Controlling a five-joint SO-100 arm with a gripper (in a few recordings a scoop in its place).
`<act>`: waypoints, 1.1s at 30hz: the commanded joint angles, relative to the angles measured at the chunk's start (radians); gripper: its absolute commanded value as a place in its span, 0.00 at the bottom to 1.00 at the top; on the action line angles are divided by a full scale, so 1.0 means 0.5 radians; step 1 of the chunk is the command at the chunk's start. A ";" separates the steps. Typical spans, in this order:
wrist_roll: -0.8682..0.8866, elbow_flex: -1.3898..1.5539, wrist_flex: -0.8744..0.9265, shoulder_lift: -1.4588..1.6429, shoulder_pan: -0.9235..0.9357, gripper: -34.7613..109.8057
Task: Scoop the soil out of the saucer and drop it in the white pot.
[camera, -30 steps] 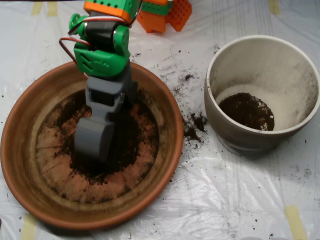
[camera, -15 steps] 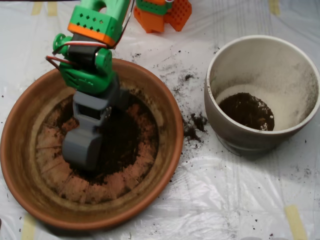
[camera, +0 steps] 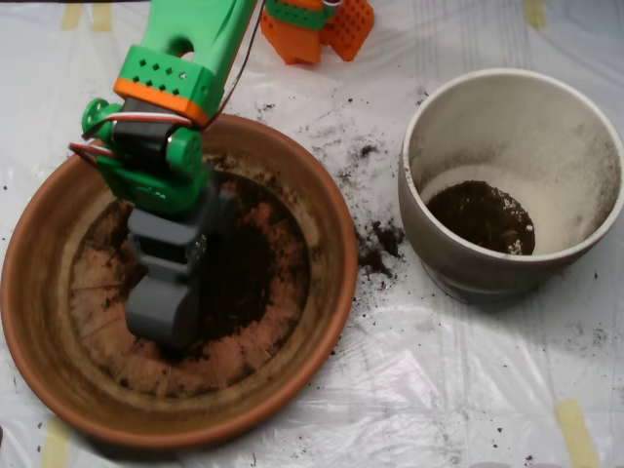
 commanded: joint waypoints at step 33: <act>0.055 0.506 -0.160 1.273 -0.104 0.24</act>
